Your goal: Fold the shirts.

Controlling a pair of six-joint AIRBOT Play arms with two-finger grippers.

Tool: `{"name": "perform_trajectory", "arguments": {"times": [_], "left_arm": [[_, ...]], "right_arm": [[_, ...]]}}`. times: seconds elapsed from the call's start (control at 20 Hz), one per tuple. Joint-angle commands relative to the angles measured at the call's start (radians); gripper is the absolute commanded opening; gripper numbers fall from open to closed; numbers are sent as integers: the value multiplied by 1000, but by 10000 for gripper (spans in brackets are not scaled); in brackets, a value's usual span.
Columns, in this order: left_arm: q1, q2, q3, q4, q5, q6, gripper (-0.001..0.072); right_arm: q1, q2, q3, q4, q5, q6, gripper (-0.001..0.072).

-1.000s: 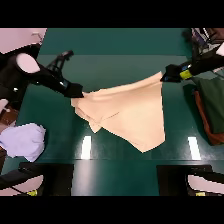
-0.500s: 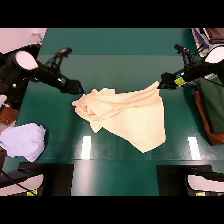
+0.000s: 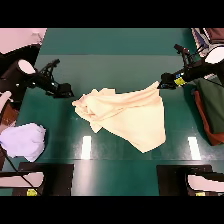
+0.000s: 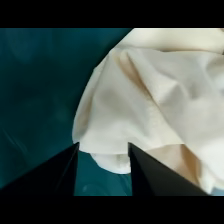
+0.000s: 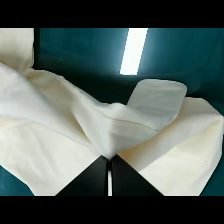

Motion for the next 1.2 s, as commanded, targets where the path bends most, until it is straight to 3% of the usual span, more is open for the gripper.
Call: {"name": "perform_trajectory", "arguments": {"times": [0.0, 0.3, 0.35, 0.4, 0.45, 0.65, 1.15], "left_arm": [[11, -74, -48, -40, 25, -3, 391], [-24, -91, -48, -103, 57, 40, 389], [-35, -91, -48, -104, 57, 57, 329], [-37, -91, -48, -105, 57, 57, 140], [-37, -90, -48, -104, 57, 56, 31], [0, -14, 2, -97, 55, 28, 28], [97, 598, 521, -40, 59, 29, 28]], "right_arm": [[1, 0, 0, 0, -2, -1, 14], [1, 0, 0, 0, -1, -1, 14], [1, 0, 0, 0, 0, -1, 14], [1, 0, 0, 0, 0, -1, 14], [1, 0, 0, 0, 1, -1, 14], [-5, 0, 72, -3, 46, -27, 14], [-10, 250, 575, -136, 97, -32, 14]]}}
